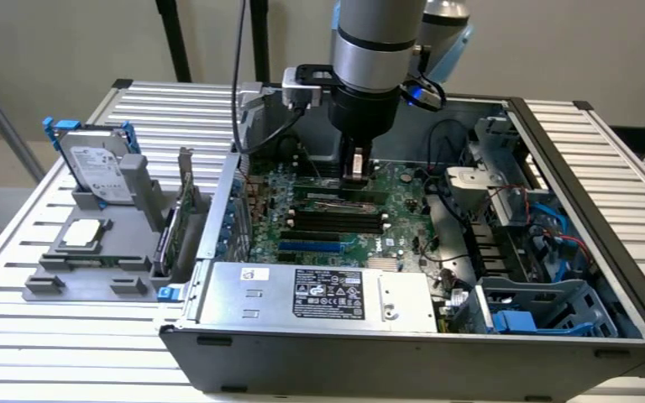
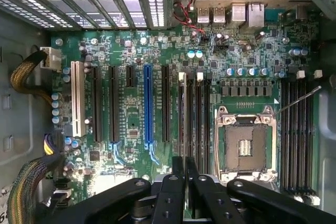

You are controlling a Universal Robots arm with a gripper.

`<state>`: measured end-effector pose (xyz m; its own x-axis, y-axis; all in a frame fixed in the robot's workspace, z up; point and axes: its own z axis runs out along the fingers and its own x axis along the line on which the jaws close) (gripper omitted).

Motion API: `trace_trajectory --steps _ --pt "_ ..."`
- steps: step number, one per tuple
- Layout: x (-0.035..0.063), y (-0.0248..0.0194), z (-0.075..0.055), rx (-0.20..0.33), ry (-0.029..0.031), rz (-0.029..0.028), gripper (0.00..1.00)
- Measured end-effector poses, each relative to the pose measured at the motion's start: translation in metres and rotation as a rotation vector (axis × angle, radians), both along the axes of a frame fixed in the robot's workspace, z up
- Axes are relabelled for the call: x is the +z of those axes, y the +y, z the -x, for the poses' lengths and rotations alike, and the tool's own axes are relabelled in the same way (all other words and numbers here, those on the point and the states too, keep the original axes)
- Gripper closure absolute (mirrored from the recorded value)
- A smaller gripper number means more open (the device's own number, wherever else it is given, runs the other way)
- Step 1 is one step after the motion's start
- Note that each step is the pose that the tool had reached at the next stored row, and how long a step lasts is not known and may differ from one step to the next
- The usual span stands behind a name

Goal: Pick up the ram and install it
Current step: 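Insert the ram into the slot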

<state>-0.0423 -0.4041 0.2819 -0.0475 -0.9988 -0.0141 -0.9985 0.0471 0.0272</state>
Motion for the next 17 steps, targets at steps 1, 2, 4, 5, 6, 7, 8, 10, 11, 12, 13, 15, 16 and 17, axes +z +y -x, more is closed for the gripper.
trace_trajectory --steps 1,2,4,5,6,7,8,10,11,12,13,15,16,17 --pt "-0.0012 0.0002 0.0 -0.002 -0.0008 0.0006 0.87" --pt "-0.0024 0.0004 0.0 -0.003 -0.0017 0.0013 0.87" --pt "-0.0051 0.0007 0.0 -0.007 -0.0029 0.0036 0.87" --pt "-0.0067 0.0009 0.0 -0.008 -0.0029 0.0044 0.87" --pt "-0.0083 0.0011 0.0 -0.01 -0.003 0.005 0.87" --pt "-0.01 0.0014 0.0 -0.011 -0.0032 0.0052 0.87" --pt "-0.0116 0.0019 0.0 -0.011 -0.0033 0.0054 0.87" --pt "-0.0148 0.0035 -0.001 -0.012 -0.0034 0.0059 0.87" --pt "-0.0165 0.0047 -0.001 -0.011 -0.0034 0.0061 0.87" --pt "-0.0182 0.006 -0.002 -0.011 -0.0035 0.0062 0.87" --pt "-0.02 0.007 -0.002 -0.011 -0.0036 0.0066 0.87" --pt "-0.0235 0.0079 -0.002 -0.012 -0.0037 0.0091 0.87" --pt "-0.0253 0.008 -0.002 -0.011 -0.0037 0.0104 0.87" --pt "-0.0271 0.008 -0.002 -0.011 -0.0038 0.0115 0.87"
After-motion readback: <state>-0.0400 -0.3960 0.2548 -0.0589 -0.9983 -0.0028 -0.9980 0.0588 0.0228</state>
